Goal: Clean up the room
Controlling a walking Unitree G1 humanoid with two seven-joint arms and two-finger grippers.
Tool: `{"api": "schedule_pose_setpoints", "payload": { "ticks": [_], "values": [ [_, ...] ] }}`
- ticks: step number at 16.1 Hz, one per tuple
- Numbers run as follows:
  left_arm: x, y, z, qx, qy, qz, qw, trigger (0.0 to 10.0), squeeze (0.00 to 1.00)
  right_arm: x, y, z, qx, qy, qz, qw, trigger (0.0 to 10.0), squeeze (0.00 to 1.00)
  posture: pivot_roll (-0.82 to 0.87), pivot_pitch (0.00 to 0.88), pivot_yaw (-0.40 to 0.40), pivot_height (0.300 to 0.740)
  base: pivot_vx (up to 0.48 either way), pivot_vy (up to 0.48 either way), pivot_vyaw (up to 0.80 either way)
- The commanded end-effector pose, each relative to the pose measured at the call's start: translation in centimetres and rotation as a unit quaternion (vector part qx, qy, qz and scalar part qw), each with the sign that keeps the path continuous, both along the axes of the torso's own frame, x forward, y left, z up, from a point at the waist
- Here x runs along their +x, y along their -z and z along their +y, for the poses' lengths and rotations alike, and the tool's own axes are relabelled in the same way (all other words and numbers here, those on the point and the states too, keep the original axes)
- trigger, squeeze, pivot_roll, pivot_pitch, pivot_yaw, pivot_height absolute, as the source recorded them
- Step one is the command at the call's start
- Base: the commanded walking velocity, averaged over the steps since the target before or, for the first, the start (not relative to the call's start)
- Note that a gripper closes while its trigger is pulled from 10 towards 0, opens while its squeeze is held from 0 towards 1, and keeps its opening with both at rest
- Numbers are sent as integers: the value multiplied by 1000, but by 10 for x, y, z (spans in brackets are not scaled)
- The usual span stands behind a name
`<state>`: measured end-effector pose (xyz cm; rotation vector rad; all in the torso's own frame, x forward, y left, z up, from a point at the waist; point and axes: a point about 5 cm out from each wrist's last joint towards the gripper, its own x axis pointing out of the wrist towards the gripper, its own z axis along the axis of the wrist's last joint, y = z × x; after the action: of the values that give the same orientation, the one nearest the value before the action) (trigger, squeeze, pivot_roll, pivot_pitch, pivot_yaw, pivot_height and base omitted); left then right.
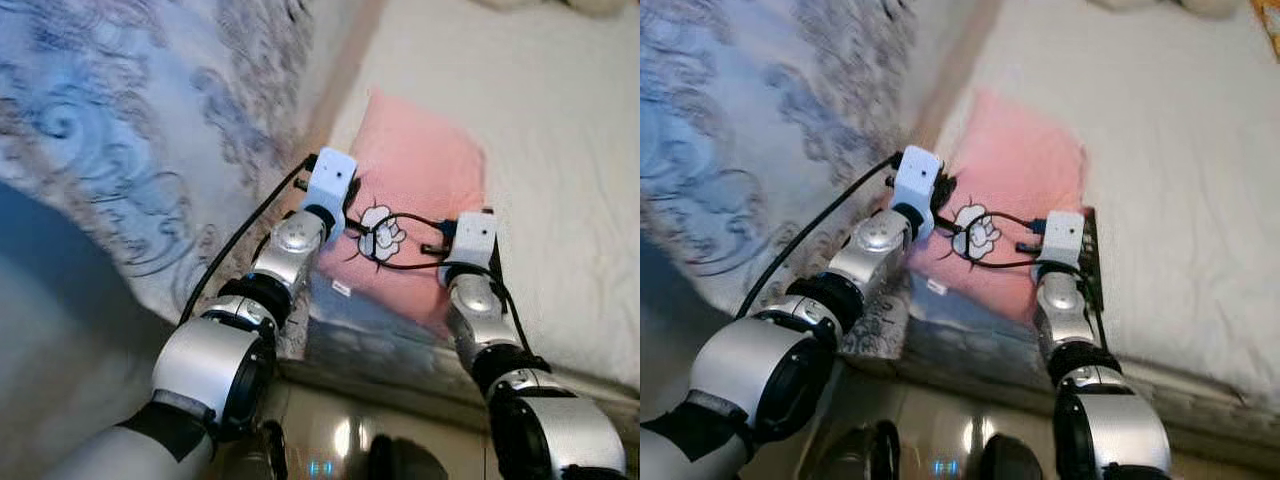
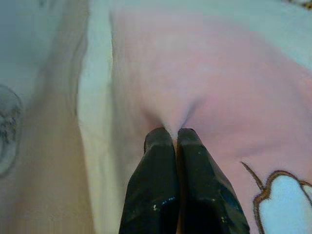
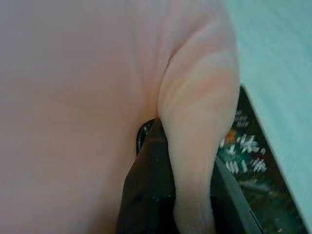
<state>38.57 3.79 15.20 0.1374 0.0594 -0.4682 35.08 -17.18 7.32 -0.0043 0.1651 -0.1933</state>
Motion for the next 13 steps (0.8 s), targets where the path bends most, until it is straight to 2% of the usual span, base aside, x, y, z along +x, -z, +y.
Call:
{"api": "schedule_pose_setpoints", "payload": {
  "ticks": [1,3,6,9,11,13],
  "values": [
    [2,3,11,15,-20,8,1000,10000,0,-10,21,8,24,-4,58,998,10000,0,-40,295,22,740,0,0,0],
    [5,-3,11,18,-20,-2,1000,10000,0,-10,26,22,33,-32,73,996,10000,0,-29,303,20,740,0,0,0],
    [10,-17,15,5,-36,-24,999,10000,0,0,9,32,12,-65,40,997,10000,0,-24,297,13,740,0,0,0],
    [20,-43,30,-39,-79,-58,994,10000,0,17,-22,39,-20,-88,-24,996,10000,0,-16,288,4,740,0,0,0],
    [22,-48,39,-47,-95,-72,992,10000,0,25,-41,44,-34,-104,-58,992,10000,0,-5,281,-8,740,0,0,0],
    [23,-44,51,-42,-123,-71,989,10000,0,27,-42,44,-35,-110,-52,992,10000,0,9,276,-17,740,0,0,0]
  ]
}}
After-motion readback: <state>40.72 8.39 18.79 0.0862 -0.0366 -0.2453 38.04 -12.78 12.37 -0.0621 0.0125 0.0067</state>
